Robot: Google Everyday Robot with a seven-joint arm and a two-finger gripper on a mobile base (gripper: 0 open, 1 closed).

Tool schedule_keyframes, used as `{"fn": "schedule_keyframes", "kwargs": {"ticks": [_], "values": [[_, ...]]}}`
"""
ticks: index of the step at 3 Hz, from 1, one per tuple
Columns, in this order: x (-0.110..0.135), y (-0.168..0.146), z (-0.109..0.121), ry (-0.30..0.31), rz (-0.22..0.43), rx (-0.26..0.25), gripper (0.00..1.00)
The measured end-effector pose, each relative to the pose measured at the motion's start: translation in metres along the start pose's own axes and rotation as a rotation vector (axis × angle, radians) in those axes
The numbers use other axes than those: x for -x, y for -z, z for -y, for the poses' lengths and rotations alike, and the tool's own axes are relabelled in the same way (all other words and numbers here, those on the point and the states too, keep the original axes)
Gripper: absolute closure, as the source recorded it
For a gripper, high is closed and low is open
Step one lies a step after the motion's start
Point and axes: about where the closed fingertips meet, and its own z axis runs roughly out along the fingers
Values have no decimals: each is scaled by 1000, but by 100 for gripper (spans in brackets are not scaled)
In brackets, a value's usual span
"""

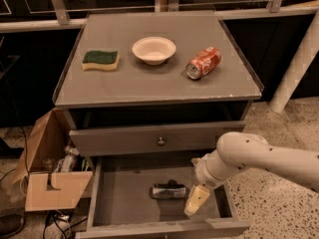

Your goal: Pick redbull can from middle drawer and place on counter

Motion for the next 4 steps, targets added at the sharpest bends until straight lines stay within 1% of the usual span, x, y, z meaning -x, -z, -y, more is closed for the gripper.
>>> {"fn": "schedule_keyframes", "kwargs": {"ticks": [1, 2, 3, 4], "values": [[2, -26, 10, -1, 53, 23, 0], [1, -30, 9, -2, 53, 29, 0], [2, -41, 10, -12, 75, 31, 0], [9, -79, 42, -17, 122, 9, 0]]}}
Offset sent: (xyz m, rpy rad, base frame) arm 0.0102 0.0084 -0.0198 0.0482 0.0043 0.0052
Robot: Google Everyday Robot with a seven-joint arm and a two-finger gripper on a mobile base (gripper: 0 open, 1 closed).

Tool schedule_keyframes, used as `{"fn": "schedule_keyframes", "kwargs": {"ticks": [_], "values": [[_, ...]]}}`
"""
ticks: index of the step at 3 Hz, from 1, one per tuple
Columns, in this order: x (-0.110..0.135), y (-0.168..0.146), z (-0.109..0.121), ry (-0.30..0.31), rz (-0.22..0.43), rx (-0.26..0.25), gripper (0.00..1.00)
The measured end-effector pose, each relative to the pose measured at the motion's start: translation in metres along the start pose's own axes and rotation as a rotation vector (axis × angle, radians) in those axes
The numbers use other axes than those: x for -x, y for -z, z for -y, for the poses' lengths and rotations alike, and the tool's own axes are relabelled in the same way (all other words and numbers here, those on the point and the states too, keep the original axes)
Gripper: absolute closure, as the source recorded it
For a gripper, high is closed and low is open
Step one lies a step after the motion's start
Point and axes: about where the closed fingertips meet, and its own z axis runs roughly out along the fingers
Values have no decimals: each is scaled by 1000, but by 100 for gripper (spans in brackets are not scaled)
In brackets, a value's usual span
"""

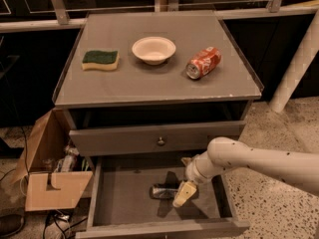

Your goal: Pick redbull can from middle drawer and place on counter

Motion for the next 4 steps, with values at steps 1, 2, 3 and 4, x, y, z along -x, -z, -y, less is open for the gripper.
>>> {"fn": "schedule_keyframes", "kwargs": {"ticks": [1, 2, 3, 4], "values": [[0, -3, 2, -1, 2, 0, 0], [-6, -13, 0, 4, -13, 0, 0], [-18, -29, 3, -15, -20, 2, 0], [-27, -41, 13, -32, -20, -2, 0]]}}
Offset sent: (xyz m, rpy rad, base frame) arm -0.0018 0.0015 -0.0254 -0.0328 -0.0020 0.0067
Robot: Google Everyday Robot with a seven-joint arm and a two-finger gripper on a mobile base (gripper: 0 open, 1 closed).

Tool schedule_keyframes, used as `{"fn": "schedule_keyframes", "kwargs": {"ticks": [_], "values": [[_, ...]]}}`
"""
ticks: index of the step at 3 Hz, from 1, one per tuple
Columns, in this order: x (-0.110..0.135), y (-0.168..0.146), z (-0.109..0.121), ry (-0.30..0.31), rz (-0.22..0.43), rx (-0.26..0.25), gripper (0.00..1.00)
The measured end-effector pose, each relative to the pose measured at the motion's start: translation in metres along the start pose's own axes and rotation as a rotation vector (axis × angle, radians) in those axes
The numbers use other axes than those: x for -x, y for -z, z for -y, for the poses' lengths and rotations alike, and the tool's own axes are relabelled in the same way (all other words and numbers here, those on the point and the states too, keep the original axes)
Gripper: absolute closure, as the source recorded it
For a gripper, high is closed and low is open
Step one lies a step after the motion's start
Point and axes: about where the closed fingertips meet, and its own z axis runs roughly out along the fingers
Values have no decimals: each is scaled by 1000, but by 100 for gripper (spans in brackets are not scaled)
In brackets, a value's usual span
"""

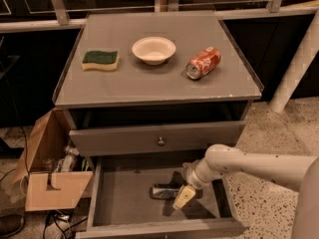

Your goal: Pick redbull can from middle drawer and place on counter

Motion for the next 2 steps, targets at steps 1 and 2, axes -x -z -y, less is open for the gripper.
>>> {"fn": "schedule_keyframes", "kwargs": {"ticks": [1, 2], "values": [[-2, -9, 8, -12, 11, 0, 0], [-5, -35, 5, -40, 16, 35, 0]]}}
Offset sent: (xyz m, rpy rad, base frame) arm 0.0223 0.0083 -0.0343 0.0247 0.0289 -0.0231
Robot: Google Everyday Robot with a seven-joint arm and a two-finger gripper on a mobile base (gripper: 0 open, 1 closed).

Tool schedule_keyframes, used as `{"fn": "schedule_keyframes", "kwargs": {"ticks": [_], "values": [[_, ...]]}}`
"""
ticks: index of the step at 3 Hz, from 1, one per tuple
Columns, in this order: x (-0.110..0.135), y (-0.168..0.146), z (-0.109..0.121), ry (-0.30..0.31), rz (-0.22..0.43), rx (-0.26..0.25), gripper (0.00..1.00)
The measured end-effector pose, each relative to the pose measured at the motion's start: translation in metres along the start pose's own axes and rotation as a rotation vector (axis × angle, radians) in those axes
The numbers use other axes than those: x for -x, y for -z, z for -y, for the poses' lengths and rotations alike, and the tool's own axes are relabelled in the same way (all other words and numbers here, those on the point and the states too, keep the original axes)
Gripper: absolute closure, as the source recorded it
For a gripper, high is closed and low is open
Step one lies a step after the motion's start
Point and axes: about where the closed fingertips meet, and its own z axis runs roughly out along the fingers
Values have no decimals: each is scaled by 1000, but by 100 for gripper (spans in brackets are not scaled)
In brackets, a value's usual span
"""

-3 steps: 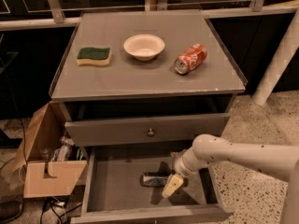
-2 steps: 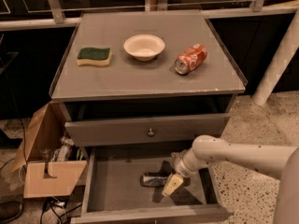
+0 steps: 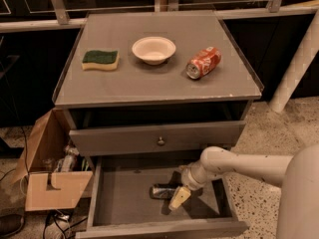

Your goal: Pick redbull can from middle drawer and place on counter

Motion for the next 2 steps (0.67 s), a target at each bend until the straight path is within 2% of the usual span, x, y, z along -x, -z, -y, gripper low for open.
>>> {"fn": "schedule_keyframes", "kwargs": {"ticks": [1, 2], "values": [[0, 0, 0, 0, 0, 0, 0], [0, 0, 0, 0, 0, 0, 19]]}}
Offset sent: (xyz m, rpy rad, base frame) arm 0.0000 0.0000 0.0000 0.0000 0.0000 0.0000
